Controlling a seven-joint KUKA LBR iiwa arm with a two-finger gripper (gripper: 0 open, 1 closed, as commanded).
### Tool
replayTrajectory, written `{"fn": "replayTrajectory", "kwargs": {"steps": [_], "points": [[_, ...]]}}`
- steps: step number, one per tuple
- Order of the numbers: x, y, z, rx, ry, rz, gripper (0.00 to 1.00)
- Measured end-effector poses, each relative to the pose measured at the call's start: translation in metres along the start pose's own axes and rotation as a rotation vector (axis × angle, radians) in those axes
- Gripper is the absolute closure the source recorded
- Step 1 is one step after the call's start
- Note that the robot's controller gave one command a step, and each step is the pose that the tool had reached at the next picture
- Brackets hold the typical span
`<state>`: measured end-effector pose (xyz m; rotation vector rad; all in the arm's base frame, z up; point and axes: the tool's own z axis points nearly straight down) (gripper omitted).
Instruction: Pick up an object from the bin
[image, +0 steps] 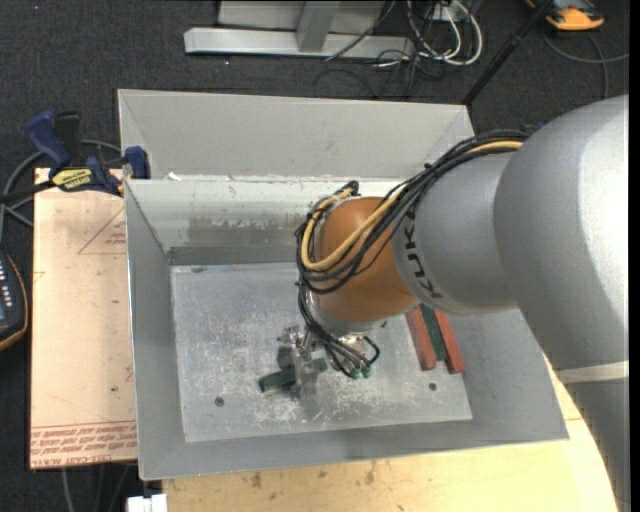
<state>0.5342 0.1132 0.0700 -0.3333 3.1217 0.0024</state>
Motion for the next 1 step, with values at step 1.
{"fn": "replayTrajectory", "kwargs": {"steps": [1], "points": [[-0.0022,0.0007,-0.1028,0.001,-0.007,0.001,1.00]]}}
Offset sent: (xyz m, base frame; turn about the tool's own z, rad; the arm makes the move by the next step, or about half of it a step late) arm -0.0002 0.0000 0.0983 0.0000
